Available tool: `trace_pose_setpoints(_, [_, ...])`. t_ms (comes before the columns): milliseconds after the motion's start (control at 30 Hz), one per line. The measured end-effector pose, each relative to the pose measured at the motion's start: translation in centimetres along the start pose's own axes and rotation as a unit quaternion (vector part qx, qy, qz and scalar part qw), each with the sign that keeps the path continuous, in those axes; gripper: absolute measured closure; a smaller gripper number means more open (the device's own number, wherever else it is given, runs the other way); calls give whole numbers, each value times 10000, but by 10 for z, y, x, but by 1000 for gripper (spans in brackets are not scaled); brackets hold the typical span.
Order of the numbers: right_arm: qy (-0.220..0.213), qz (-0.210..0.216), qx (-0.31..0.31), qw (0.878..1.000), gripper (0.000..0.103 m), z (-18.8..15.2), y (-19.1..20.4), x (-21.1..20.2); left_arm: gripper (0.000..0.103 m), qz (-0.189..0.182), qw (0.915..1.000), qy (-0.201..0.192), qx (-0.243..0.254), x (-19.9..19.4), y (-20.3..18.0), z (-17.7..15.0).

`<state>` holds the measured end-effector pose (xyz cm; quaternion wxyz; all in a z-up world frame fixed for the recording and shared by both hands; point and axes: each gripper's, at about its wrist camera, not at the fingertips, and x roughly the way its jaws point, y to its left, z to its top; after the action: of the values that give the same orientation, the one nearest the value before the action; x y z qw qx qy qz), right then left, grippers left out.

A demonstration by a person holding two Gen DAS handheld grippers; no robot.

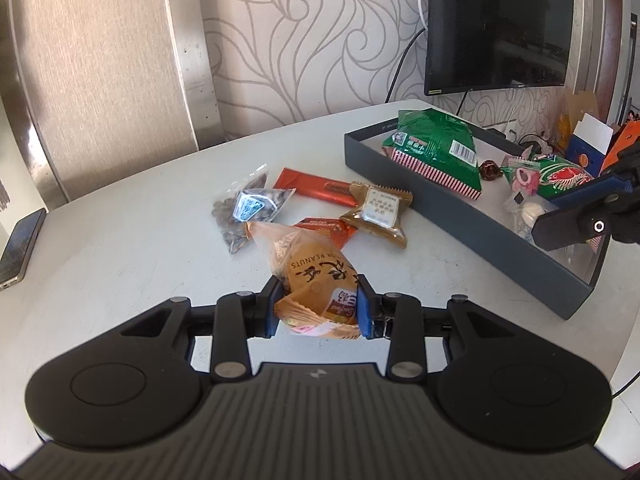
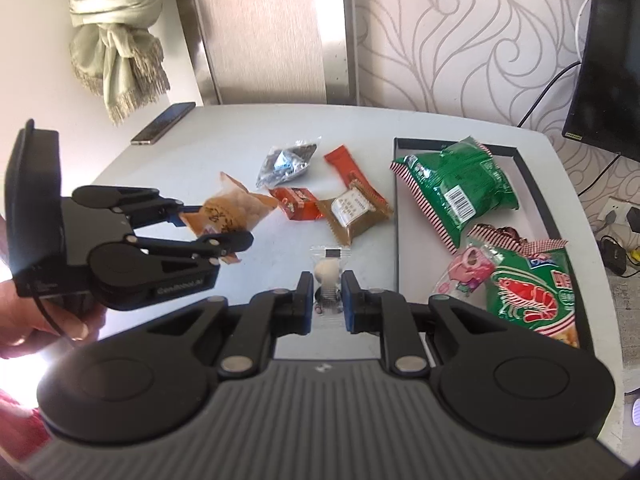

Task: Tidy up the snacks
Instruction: 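Carry peanut bag with left tool while right tool carries white candy over box, then open right tool to drop white candy into box while left tool holds peanut bag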

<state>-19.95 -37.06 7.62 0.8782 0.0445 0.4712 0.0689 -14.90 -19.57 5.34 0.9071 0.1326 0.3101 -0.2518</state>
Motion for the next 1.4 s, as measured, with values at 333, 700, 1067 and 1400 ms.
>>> trace_pose_setpoints(333, [-155,-108,39,9998,85,0,-4,-13,62,-152,9995,-169,225,0,-23,17])
trace_pose_setpoints(700, [-333,-223,97,9992,85,5,-16,-23,62,-353,9975,-333,512,0,-49,34])
trace_pose_setpoints(1067, [-467,-402,117,9980,85,15,-37,-32,61,-533,9949,-490,703,5,-74,50])
trace_pose_setpoints(1400, [-512,-514,94,9973,85,24,-58,-35,61,-646,9935,-613,715,10,-94,65])
